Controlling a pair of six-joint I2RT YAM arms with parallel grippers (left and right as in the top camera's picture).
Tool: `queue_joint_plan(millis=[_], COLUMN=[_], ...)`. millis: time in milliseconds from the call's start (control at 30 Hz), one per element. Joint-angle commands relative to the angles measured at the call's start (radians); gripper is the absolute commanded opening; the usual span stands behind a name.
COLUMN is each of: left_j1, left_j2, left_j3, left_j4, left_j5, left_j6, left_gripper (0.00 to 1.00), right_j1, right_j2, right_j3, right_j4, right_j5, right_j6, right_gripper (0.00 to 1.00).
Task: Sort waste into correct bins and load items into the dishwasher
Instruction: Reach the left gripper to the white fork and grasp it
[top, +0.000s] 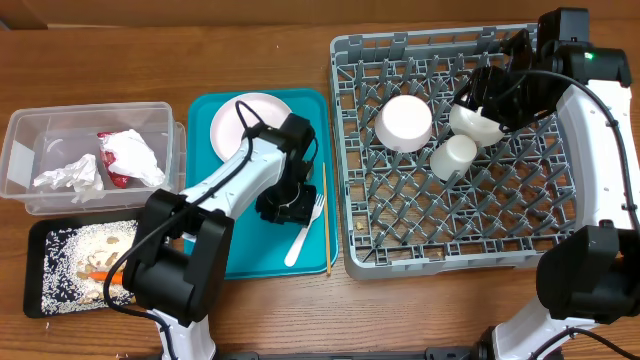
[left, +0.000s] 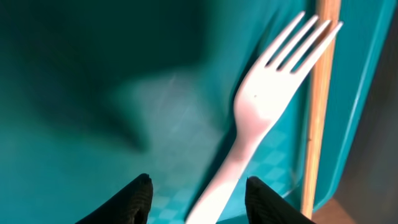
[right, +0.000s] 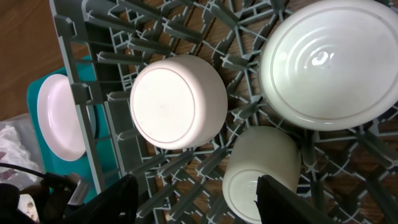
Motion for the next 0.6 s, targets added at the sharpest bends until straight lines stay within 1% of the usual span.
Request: queue_joint_plan(millis=[0,233,367,433,567], left_j1=[-0.007,-0.050,-0.075,-0.075,-0.075], left_j2=[0.013,0.013,0.013,0.013,0.013], left_j3=[-0.039,-0.063,-0.085,-0.110,-0.146], left_j4=[0.029,0.097,0.128,0.142,0.172], left_j5=[0.032,0.027,-0.043,-0.057,-0.078], left_j6=[-0.003,0.050,0.006,-0.019,-0.039], left_gripper=[0.48,0.47,0.47,0.41,0.38], right_j1=[-0.002,-0.002,-0.002,-0.002,-0.002], right_j2=[-0.019,-0.019,-0.019,-0.019,-0.019], right_j3=[0.019,0.019,0.019,0.019,0.019], right_j4=[0.002,0.002,0.002,0.002,0.002], right_j5=[0.004,0.004,0.004,0.004,0.004], right_j6=[-0.003,-0.003,-0.003,-0.003,-0.003], right_gripper=[0.64,0.65,0.65,0.66,0.66])
